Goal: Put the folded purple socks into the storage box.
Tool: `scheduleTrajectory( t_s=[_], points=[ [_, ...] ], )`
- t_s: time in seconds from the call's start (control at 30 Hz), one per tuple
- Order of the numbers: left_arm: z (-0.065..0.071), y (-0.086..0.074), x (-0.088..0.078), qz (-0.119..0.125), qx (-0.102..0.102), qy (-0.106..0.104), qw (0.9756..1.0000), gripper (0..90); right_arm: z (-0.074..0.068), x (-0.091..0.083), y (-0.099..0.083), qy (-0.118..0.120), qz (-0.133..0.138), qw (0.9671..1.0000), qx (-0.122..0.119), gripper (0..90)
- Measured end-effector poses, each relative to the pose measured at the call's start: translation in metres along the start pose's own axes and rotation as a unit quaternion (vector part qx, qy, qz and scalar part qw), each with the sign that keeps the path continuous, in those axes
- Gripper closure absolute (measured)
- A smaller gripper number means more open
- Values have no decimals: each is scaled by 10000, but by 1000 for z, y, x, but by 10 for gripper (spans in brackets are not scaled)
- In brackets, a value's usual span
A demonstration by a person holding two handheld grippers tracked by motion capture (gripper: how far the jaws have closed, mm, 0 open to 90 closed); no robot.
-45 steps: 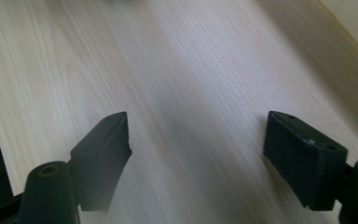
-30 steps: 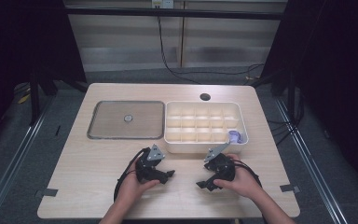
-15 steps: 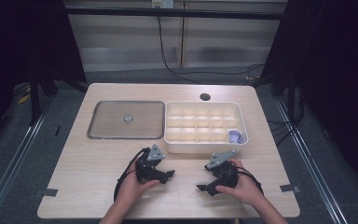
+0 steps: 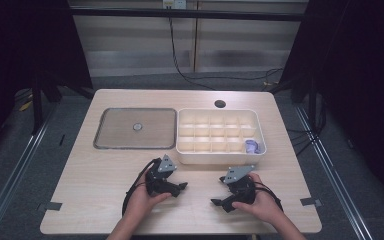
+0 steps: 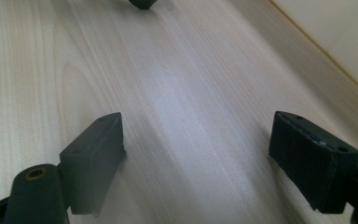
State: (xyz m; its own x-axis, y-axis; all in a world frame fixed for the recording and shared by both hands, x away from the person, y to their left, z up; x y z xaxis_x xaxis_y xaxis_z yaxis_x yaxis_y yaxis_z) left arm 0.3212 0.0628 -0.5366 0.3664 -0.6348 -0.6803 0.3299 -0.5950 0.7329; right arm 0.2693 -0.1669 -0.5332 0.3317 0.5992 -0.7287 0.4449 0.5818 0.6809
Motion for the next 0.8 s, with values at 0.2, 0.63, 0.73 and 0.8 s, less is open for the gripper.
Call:
scheduleTrajectory(
  t_s=[0.2,0.63,0.73,0.8],
  points=[
    [0,0,0,0,0,-1,10000,189,0,0,-2,-9,130,9999,-11,172],
    [0,0,0,-1,-1,0,10000,189,-1,1,-5,-60,330,9994,42,167],
    [0,0,0,0,1,-1,10000,188,-1,1,-5,-69,347,9994,53,167],
    [0,0,0,1,0,-1,10000,189,-1,1,-5,-67,348,9994,54,167]
  ],
)
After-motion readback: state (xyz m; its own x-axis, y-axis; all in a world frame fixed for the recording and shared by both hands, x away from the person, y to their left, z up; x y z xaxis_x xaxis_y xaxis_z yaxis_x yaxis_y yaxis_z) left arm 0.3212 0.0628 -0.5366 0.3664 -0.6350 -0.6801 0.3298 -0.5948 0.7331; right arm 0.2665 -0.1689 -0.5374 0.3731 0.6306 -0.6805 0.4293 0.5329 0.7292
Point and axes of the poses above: each handheld gripper's, and its own axes: x roughly forward along the jaws, y roughly out of its top, z roughly to its right, the point moved 4 cm from there along x, roughly forward along the jaws, and after that the axes turned 3 degrees about x, right-handed, at the moved point
